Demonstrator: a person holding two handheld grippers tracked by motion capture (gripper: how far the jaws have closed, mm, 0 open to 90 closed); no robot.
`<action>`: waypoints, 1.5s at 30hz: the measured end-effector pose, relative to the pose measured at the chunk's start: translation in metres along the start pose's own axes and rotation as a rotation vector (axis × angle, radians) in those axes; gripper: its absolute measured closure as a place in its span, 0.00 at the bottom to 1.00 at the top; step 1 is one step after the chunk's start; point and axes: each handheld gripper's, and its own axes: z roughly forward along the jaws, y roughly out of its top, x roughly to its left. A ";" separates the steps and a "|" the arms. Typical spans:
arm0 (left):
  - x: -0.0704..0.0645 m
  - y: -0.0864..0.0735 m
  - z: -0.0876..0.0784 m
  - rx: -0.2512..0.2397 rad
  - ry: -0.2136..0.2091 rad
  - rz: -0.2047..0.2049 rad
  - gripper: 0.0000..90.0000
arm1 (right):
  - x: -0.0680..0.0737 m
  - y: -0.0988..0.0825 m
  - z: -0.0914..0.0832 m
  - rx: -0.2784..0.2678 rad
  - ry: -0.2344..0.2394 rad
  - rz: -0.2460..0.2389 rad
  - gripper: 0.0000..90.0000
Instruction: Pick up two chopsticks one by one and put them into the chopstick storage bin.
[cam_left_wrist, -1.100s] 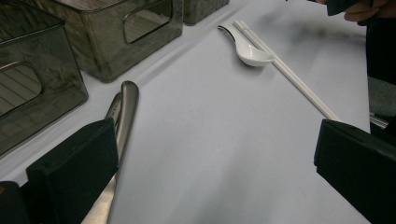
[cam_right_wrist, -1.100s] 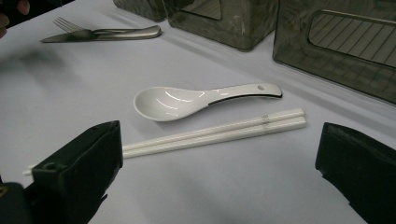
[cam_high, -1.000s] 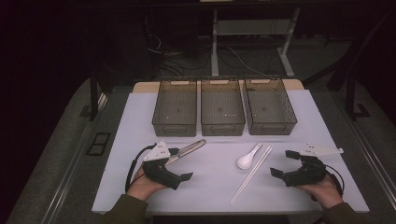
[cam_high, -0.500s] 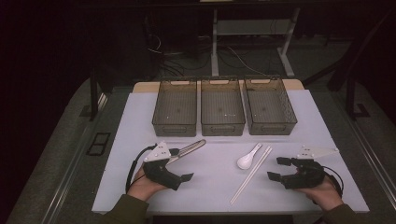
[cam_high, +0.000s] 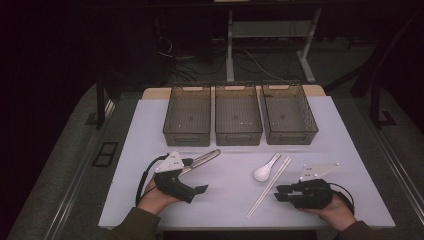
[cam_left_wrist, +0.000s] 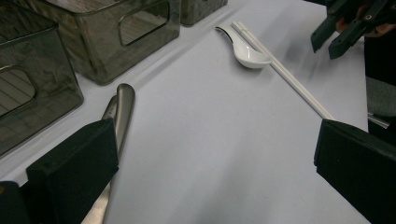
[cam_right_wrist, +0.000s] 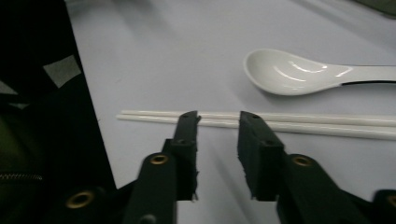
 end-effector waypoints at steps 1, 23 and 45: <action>0.000 0.000 0.000 0.000 -0.001 0.000 0.00 | 0.002 0.001 0.002 0.003 0.007 -0.006 0.83; -0.001 0.000 0.001 0.000 -0.005 -0.003 0.00 | 0.024 0.014 0.051 0.112 0.129 -0.112 0.99; -0.001 0.000 0.001 -0.001 -0.003 -0.002 0.00 | 0.028 0.018 0.063 0.146 0.130 -0.154 0.99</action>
